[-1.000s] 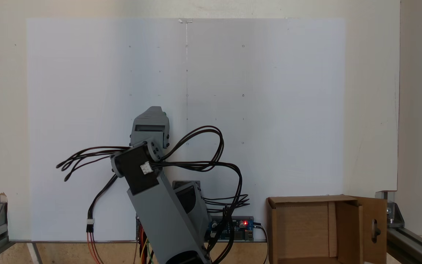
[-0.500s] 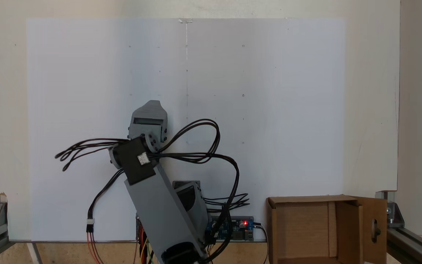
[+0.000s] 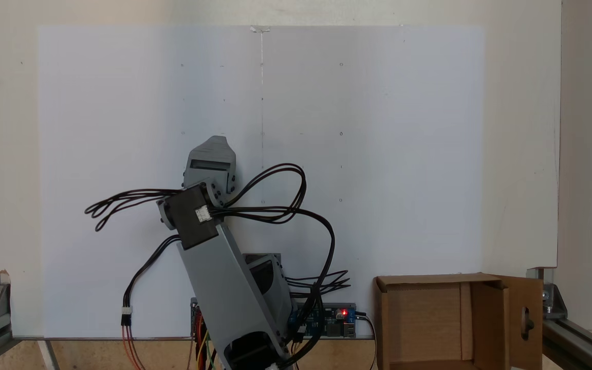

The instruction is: Grasp a green dice and put it in the bin.

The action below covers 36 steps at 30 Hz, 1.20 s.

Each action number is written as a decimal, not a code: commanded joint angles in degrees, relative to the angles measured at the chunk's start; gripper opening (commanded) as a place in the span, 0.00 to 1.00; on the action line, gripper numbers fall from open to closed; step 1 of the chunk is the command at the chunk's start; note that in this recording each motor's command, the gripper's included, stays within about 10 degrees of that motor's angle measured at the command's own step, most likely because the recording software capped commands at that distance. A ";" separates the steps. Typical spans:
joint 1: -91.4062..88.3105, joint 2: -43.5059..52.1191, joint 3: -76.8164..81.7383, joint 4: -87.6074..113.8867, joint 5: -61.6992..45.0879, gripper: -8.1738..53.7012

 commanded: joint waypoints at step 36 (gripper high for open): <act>-2.02 -10.11 5.62 -10.81 4.83 0.83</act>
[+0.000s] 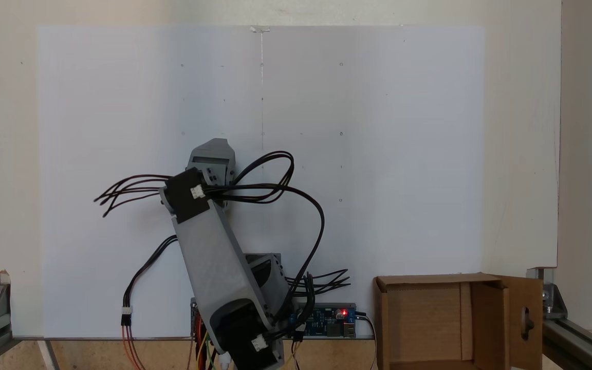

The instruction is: Grasp a green dice and put it in the bin.

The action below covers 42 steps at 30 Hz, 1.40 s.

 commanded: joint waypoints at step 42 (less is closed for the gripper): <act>1.32 -6.06 -0.88 -4.13 4.66 0.72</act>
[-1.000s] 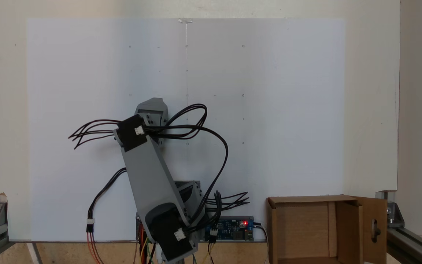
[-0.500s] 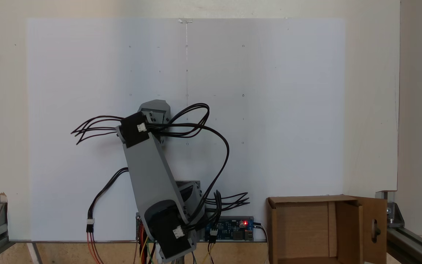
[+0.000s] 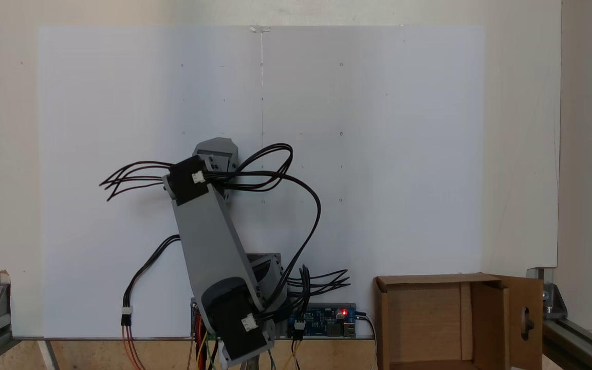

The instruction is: Grasp a green dice and put it in the bin.

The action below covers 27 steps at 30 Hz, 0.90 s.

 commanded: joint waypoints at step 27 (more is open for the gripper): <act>3.87 4.13 -0.97 3.96 6.50 0.32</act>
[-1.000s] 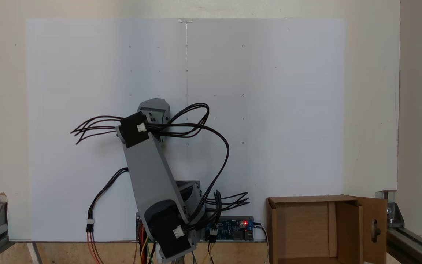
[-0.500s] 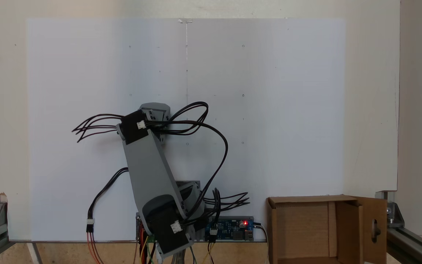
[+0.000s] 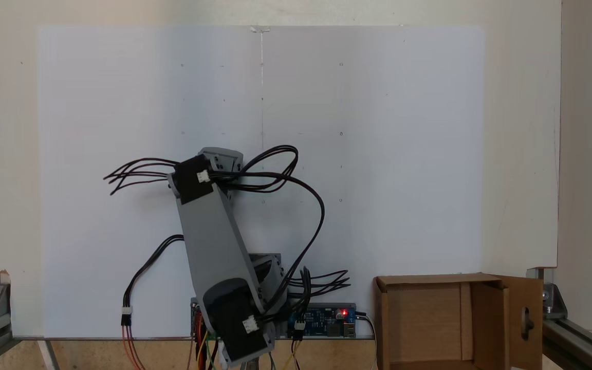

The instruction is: Grasp a green dice and put it in the bin.

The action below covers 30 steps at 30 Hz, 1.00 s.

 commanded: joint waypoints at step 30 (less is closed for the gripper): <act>57.66 15.21 -50.89 40.96 -28.56 0.32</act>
